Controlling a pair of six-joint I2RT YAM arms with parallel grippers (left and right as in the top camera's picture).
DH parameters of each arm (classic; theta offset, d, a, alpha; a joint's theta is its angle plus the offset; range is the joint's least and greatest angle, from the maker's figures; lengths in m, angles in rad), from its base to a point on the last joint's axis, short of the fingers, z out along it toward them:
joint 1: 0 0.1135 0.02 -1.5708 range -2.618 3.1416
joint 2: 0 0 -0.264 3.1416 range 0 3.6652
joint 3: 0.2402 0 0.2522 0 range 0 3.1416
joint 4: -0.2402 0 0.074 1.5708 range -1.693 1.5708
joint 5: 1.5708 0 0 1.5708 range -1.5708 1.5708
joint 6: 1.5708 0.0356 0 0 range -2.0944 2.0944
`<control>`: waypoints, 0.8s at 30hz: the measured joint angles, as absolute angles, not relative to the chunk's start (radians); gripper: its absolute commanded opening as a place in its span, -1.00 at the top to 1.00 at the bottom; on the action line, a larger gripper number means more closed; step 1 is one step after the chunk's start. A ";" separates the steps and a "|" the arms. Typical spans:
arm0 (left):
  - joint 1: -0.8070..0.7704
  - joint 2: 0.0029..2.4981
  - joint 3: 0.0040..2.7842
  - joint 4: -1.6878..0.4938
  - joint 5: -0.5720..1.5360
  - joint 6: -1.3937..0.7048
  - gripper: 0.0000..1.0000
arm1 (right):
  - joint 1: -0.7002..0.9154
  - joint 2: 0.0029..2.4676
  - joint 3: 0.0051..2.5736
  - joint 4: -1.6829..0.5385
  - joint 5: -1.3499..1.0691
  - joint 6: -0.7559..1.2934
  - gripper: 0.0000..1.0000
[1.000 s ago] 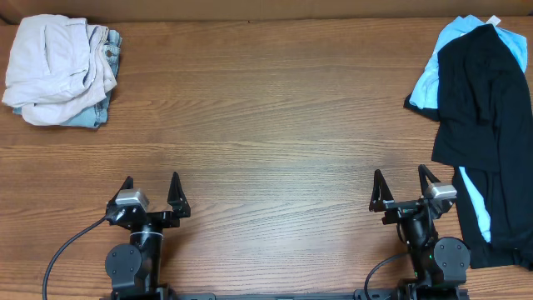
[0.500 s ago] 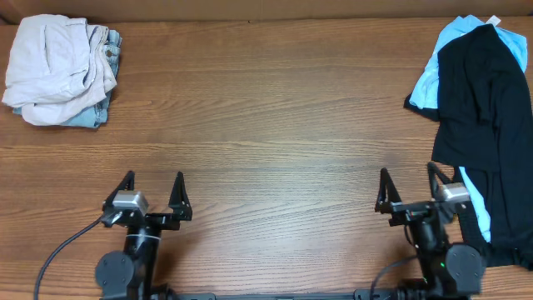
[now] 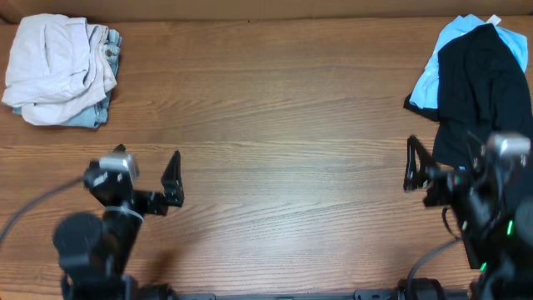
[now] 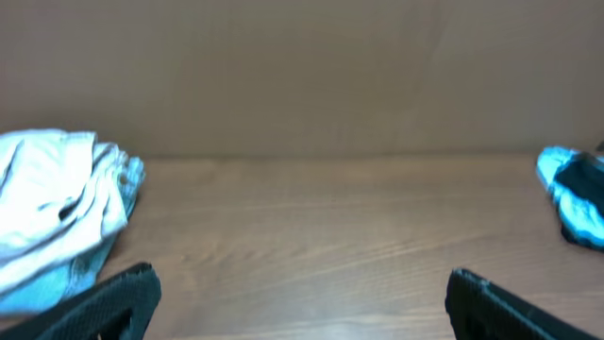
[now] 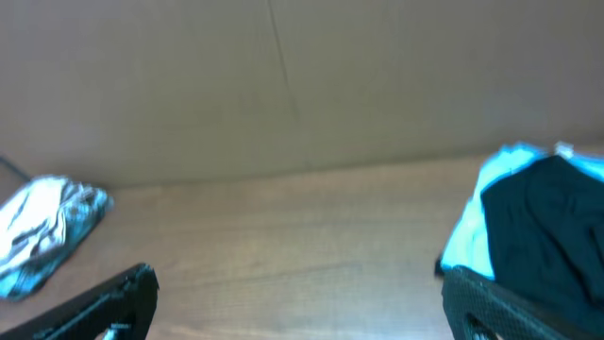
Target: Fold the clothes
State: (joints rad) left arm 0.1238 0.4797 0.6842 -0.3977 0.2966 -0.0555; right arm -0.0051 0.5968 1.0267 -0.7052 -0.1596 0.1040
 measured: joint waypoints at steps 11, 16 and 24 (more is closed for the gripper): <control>0.124 0.973 1.160 -0.732 0.297 0.060 -1.00 | -0.037 1.311 1.667 -1.100 -0.098 0.101 -1.00; 0.124 1.118 1.192 -0.734 0.297 0.063 -1.00 | -0.129 1.499 1.694 -1.075 -0.067 0.100 -1.00; 0.124 1.285 1.192 -0.733 0.329 0.052 -0.99 | -0.316 1.701 1.695 -1.171 -0.055 0.104 -1.00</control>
